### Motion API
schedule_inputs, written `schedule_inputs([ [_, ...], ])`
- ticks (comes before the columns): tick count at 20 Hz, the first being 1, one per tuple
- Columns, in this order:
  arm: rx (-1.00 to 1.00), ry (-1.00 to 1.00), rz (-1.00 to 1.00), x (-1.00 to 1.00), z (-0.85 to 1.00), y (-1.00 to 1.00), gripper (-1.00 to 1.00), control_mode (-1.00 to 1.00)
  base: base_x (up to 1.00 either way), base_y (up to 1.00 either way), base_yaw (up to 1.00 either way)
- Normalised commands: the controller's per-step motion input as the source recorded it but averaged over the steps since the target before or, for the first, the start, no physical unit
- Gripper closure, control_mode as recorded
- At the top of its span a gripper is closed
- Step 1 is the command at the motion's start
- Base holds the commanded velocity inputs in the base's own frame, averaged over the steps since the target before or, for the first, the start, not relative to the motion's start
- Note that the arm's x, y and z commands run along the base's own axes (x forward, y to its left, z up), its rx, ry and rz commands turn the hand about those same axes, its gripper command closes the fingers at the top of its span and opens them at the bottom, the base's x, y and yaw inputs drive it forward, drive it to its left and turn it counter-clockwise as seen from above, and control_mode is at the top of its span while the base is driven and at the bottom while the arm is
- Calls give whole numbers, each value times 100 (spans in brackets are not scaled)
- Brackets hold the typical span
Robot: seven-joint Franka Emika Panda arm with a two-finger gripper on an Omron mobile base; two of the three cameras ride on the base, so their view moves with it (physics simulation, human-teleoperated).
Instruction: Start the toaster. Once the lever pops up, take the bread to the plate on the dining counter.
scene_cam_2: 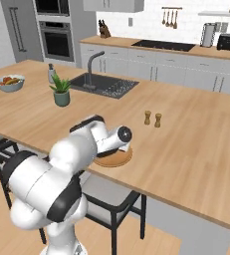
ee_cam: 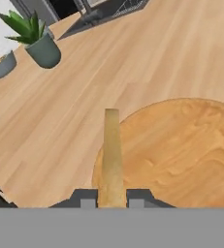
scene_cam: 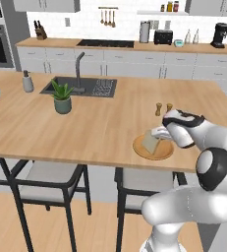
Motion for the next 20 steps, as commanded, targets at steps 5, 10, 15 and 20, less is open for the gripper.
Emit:
schedule_inputs([
  [5,0,1,0,16,-42,-21,100,-100,0,0,0],
  [10,1,1,0,27,-22,-17,100,-100,0,0,0],
  [15,0,7,0,14,-33,0,-100,-100,0,0,0],
  [20,-2,4,-1,1,-20,-13,-100,-100,0,0,0],
])
